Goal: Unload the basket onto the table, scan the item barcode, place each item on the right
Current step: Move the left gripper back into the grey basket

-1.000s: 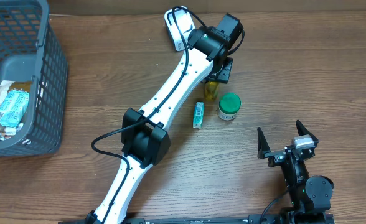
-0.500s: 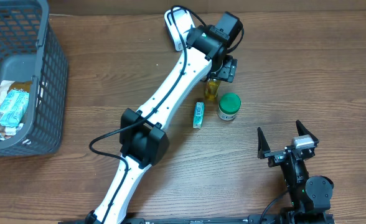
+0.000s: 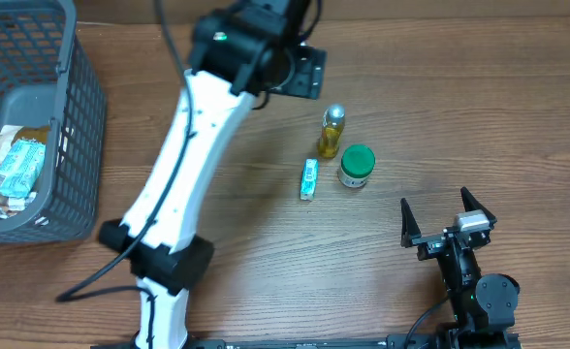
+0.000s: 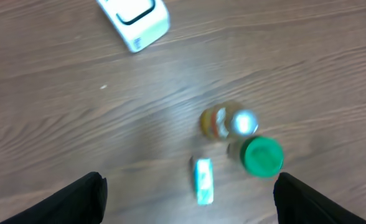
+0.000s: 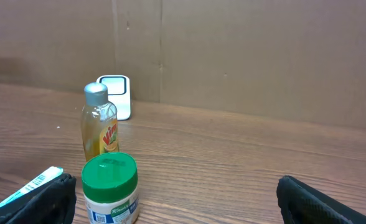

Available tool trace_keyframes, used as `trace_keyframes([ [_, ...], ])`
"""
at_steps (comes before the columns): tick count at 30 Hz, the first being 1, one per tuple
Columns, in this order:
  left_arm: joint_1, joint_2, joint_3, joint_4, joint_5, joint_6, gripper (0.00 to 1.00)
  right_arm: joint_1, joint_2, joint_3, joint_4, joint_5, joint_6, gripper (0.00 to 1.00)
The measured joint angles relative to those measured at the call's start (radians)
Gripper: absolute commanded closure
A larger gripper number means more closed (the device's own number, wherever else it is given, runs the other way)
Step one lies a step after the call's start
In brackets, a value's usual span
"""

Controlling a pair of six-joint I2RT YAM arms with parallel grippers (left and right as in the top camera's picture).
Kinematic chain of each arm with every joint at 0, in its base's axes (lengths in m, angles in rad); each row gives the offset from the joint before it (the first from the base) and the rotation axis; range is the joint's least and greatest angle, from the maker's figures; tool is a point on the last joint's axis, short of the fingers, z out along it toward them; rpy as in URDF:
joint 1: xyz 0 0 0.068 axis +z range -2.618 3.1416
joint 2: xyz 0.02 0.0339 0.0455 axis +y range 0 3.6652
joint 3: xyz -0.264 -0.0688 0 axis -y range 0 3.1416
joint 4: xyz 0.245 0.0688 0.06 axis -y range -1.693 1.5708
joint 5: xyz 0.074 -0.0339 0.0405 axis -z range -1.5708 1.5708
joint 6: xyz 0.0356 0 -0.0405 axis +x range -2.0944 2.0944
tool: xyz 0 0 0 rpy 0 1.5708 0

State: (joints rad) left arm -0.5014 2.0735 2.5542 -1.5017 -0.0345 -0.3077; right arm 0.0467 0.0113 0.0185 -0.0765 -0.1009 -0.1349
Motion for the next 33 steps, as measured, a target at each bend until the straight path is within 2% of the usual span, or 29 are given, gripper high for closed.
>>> trace_keyframes([
  [10, 0.093, -0.085, 0.0, -0.178, -0.01, 0.05, 0.21, 0.0, 0.0, 0.0, 0.0, 0.0, 0.0, 0.0],
  [21, 0.212, -0.159, 0.0, -0.185, -0.121, 0.108, 0.13, 0.0, 0.0, 0.0, 0.0, 0.0, 0.0, 0.0],
  [28, 0.426, -0.253, 0.0, -0.185, -0.176, 0.149, 0.11, 0.0, 0.0, 0.0, 0.0, 0.0, 0.0, 0.0],
  [29, 0.478, -0.264, 0.0, -0.185, -0.18, 0.157, 0.01, 0.0, 0.0, 0.0, 0.0, 0.0, 0.0, 0.0],
  [33, 0.669, -0.282, 0.0, -0.179, -0.188, 0.174, 0.0, 0.0, 0.0, 0.0, 0.0, 0.0, 0.0, 0.0],
])
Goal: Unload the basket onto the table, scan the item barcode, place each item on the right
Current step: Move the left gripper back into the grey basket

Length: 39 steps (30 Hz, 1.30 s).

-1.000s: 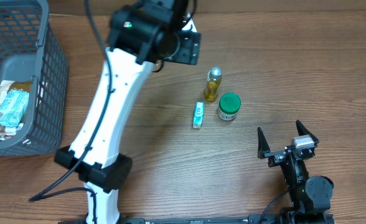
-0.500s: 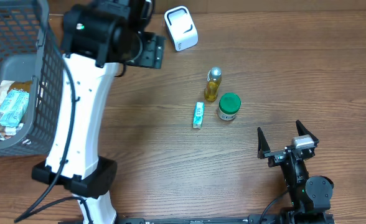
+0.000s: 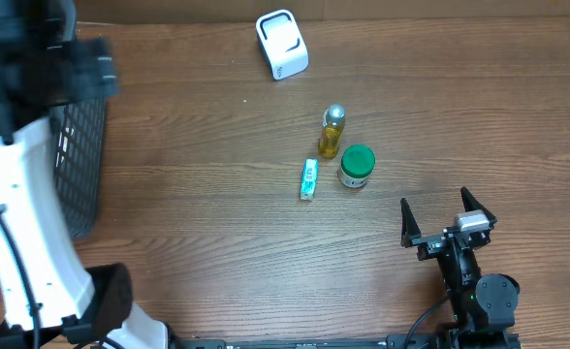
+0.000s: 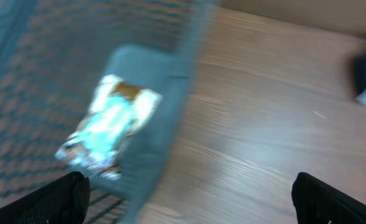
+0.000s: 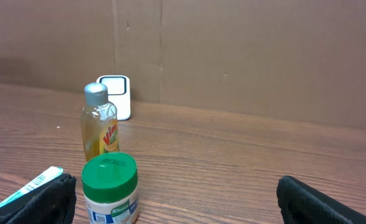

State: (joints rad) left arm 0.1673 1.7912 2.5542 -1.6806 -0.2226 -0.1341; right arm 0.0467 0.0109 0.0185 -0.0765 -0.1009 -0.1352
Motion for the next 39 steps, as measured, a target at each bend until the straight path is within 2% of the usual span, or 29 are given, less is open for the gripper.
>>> trace_keyframes([
  [8, 0.3, 0.056, 0.0, 0.055, 0.003, 0.005, 0.0, 0.0, 0.0, 0.0, 0.0, 0.0, 0.0, 0.0],
  [14, 0.409, 0.188, 0.0, 0.071, 0.017, 0.005, 0.0, 0.0, 0.0, 0.0, 0.0, 0.0, 0.0, 0.0],
  [30, 0.424, 0.418, 0.0, 0.032, 0.029, 0.004, 0.01, 0.0, 0.0, 0.0, 0.0, 0.0, 0.0, 0.0],
  [39, 0.435, 0.426, -0.001, 0.131, 0.028, 0.015, 0.0, 0.0, 0.0, 0.0, 0.0, 0.0, 0.0, 0.0],
])
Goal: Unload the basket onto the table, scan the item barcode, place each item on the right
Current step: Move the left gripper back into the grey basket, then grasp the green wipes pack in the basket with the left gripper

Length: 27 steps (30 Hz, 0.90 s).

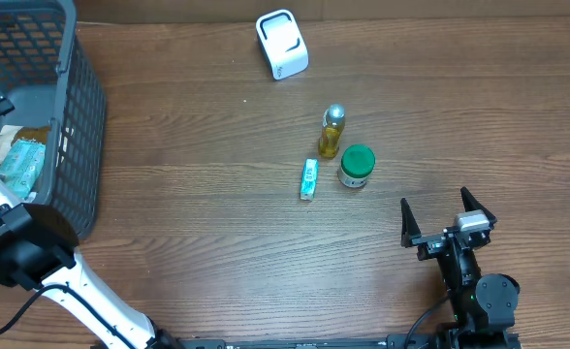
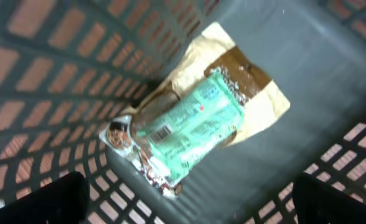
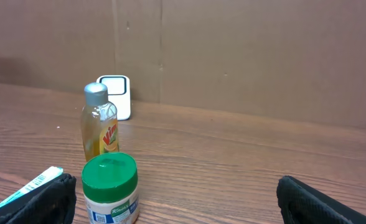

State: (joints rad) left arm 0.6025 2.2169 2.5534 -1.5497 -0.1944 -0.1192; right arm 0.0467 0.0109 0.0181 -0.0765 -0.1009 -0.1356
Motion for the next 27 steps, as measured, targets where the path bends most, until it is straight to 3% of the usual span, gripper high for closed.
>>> trace_keyframes([
  [8, 0.002, 0.014, 0.0, 0.026, 0.035, 0.098, 0.0, 0.0, 0.0, 0.0, 0.0, 0.0, 0.001, 0.0],
  [14, 0.002, 0.124, -0.007, -0.018, 0.044, 0.127, 0.0, 0.0, 0.0, 0.0, 0.0, 0.0, 0.001, 0.0],
  [27, 0.002, 0.172, -0.304, 0.104, -0.021, 0.205, 0.0, 0.0, 0.0, 0.0, 0.0, 0.0, 0.001, 0.0],
])
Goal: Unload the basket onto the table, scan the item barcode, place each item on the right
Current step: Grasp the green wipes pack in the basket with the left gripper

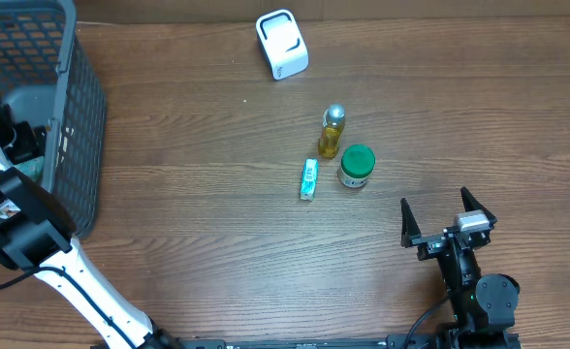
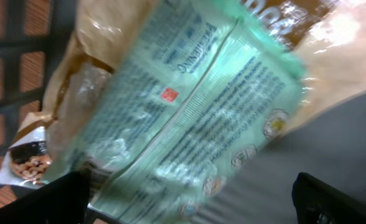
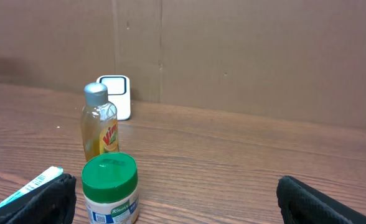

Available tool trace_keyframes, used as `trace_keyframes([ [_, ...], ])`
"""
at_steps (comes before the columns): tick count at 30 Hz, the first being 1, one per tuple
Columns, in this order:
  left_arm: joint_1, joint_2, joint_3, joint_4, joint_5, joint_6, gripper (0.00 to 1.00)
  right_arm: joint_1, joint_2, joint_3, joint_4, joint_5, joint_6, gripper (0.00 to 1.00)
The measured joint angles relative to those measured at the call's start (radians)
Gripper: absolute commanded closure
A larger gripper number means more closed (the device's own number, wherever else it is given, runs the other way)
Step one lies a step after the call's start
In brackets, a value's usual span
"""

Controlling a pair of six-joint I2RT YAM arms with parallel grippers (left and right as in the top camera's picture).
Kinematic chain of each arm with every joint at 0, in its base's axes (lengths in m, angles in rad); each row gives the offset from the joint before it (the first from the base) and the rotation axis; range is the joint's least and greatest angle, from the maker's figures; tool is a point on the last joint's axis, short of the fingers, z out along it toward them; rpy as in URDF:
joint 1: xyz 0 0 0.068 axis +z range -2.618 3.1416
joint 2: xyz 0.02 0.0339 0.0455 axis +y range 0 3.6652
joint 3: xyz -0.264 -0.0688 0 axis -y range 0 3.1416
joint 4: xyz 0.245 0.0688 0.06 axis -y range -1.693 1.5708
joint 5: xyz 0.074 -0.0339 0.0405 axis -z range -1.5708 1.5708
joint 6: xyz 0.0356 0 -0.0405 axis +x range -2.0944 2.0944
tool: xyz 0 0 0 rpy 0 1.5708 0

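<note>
A mint-green snack packet [image 2: 189, 106] on tan wrapping lies on the floor of the grey basket [image 1: 72, 87]. It fills the left wrist view. My left gripper [image 2: 186, 208] is open and low over it, one finger [image 2: 33, 199] at each bottom corner. From overhead the left gripper [image 1: 21, 141] is inside the basket and hides most of the packet. The white scanner [image 1: 281, 44] stands at the table's far edge. My right gripper [image 3: 186, 205] is open near the front right, with nothing between its fingers.
In mid-table stand a yellow oil bottle [image 1: 332, 131] and a green-lidded jar [image 1: 356, 165], with a small mint box [image 1: 308, 178] lying beside them. The basket's lattice walls enclose the left gripper. The right gripper [image 1: 447, 231] faces these items.
My left gripper has come down much closer to the green packet, which now fills its view. Its jaws are still open. The right arm has not moved.
My left gripper was first open above the bottle and jar near the scanner. It was then at the basket's rim, then over the packet inside the basket, and now sits close over that packet. The right gripper stayed open and still.
</note>
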State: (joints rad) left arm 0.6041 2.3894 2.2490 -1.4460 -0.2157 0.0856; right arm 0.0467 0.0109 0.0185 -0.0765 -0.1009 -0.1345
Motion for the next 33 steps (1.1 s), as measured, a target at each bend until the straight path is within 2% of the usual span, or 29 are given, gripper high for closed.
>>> trace_keyframes([
  [17, 0.0, -0.002, -0.119, 0.108, -0.119, 0.023, 0.02, 0.0, 0.0, 0.0, 0.0, 0.0, -0.001, 0.0],
  [18, 0.0, -0.003, -0.125, 0.112, -0.122, 0.023, 0.0, 0.0, 0.0, 0.0, 0.0, 0.0, -0.001, 0.0],
  [33, 0.0, -0.007, -0.128, 0.103, -0.116, 0.021, 0.01, 0.0, 0.0, 0.0, 0.0, 0.0, -0.001, 0.0],
])
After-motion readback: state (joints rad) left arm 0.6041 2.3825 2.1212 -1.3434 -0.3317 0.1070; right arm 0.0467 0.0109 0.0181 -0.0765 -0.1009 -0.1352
